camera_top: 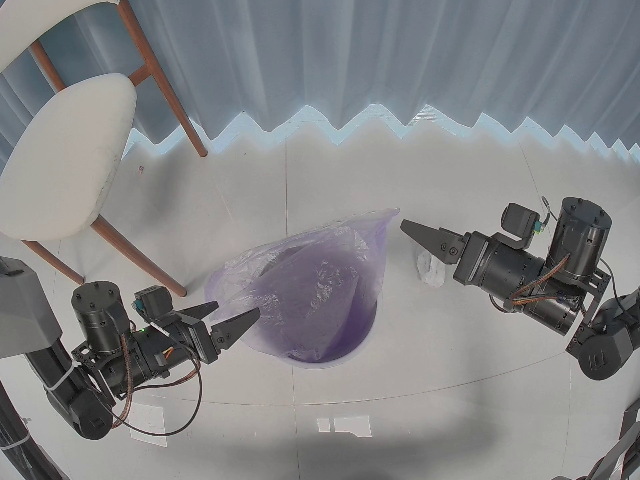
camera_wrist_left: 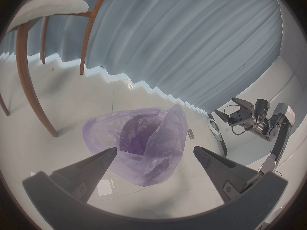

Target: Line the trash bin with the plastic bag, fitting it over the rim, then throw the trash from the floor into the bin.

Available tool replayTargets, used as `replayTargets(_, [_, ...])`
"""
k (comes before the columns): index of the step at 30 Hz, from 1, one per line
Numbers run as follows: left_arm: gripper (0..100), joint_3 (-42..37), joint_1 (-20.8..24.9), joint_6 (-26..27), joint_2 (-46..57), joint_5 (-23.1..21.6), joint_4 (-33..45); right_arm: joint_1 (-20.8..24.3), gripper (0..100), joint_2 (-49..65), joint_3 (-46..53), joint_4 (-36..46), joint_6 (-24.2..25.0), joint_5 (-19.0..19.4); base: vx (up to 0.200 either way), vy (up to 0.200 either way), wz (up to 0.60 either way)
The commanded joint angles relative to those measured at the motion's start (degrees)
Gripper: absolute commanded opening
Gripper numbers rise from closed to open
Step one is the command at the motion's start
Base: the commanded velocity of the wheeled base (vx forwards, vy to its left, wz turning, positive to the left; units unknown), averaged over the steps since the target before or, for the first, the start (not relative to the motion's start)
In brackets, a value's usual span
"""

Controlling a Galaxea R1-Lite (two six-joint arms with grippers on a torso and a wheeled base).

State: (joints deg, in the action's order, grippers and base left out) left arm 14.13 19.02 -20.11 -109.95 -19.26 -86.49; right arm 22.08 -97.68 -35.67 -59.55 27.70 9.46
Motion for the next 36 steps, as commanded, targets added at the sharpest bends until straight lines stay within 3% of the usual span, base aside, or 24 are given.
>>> replayTargets(1, [100, 0.6, 0.4, -0.1, -2.7, -0.1, -0.1, 0.2, 100, -0.3, 0.1, 0.0, 0.0, 0.0, 0.0, 0.0, 0.0])
replayTargets(25, [100, 1.5, 4.6, 0.3, -0.2, 0.0, -0.1, 1.7, 100, -0.4, 0.9, -0.1, -0.5, -0.1, 0.0, 0.0, 0.0])
replayTargets(26, [0, 1.5, 4.6, 0.3, -0.2, 0.0, -0.1, 1.7, 100, -0.4, 0.9, -0.1, -0.5, -0.1, 0.0, 0.0, 0.0])
replayTargets(30, [0, 1.3, 5.2, 0.8, 0.3, 0.0, -0.1, 1.7, 100, -0.9, 1.0, -0.1, -0.5, -0.1, 0.0, 0.0, 0.0])
replayTargets(34, [0, -3.3, 6.9, 6.8, 0.6, -0.3, -0.1, 1.4, 100, -2.7, 0.2, -0.3, -0.2, -0.1, 0.0, 0.0, 0.0])
replayTargets(36, [0, -8.2, 10.2, 9.6, 0.8, -1.0, -0.1, 1.3, 100, -2.8, 0.3, -0.1, 0.0, -0.1, 0.0, 0.0, 0.0])
